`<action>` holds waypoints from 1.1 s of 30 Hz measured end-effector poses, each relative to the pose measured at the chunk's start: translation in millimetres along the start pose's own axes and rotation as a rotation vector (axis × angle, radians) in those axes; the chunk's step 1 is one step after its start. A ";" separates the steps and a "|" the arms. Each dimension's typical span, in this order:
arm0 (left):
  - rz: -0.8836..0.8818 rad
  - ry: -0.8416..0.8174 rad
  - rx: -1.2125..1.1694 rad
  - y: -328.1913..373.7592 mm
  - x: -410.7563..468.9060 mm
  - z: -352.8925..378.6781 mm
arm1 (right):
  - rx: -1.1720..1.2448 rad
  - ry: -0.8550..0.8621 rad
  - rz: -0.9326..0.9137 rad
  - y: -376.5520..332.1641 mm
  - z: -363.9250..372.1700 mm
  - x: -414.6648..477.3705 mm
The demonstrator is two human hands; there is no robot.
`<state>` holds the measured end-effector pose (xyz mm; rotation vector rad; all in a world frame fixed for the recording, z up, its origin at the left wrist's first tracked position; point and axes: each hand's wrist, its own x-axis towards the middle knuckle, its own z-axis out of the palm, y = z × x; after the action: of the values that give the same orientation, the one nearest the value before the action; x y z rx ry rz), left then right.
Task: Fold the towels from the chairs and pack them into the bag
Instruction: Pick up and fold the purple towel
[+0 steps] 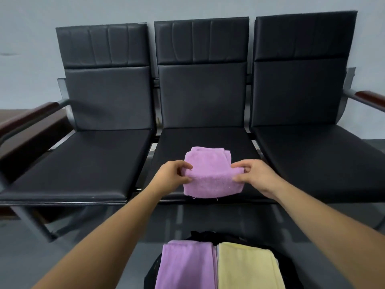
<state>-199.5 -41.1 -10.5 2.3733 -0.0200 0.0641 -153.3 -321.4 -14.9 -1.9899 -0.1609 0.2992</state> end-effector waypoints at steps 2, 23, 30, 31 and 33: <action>0.028 0.023 0.116 -3.1 -1.6 3.7 | -0.308 0.022 -0.083 3.3 0.3 -5.8; -0.183 0.052 -0.367 -34.6 93.6 30.5 | 0.037 0.167 0.117 6.9 3.6 90.1; -0.259 0.221 -0.256 -49.2 164.8 50.5 | -0.147 0.416 0.074 22.3 26.4 170.1; -0.304 0.213 -0.201 -51.5 170.6 54.6 | -0.201 0.416 0.094 27.3 29.3 175.6; -0.415 0.164 -0.081 -55.1 175.8 60.5 | -0.317 0.404 0.195 33.4 34.5 181.8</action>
<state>-19.6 -42.7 -82.9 2.2376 0.5359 0.0570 10.7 -260.8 -84.0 -2.3407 0.2602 -0.0125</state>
